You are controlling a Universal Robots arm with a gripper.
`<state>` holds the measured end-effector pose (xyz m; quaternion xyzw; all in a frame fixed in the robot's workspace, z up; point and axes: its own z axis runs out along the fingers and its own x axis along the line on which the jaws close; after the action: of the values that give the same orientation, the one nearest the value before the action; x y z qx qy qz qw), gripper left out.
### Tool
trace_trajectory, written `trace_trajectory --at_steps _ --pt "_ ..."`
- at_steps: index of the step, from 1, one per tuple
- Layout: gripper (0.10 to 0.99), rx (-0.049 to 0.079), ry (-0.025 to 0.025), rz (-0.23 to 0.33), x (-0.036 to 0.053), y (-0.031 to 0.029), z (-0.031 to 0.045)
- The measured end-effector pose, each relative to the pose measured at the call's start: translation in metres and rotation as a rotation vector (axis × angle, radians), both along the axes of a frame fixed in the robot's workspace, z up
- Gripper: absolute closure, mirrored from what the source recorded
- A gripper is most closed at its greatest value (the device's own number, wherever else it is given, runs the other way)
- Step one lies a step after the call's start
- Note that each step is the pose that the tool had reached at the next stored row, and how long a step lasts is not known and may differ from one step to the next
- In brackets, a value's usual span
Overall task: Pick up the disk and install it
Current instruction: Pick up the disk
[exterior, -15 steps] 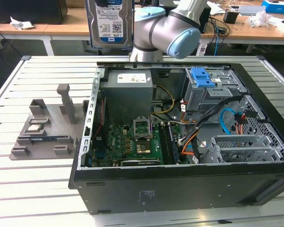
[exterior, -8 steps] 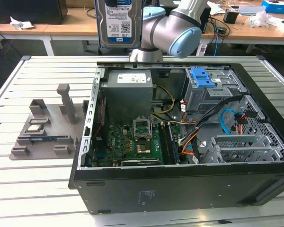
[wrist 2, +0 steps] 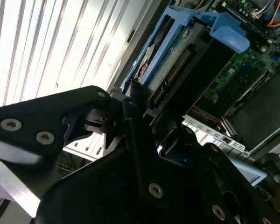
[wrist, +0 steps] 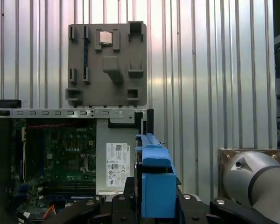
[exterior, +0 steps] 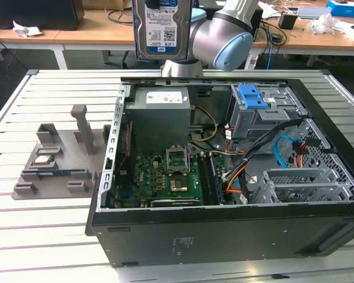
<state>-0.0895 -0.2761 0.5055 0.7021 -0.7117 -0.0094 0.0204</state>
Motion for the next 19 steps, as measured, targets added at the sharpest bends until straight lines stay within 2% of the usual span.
trace_trajectory --at_steps 7,11,16,19 --pt "0.718 0.000 0.0000 0.000 0.0334 0.0000 0.0000" --pt "0.718 0.000 0.0001 0.000 0.0455 0.0000 0.0000" --pt "0.718 0.000 0.0001 0.000 0.0548 0.0000 0.0000" --pt "0.718 0.000 0.0000 0.000 0.0632 0.0001 0.0000"
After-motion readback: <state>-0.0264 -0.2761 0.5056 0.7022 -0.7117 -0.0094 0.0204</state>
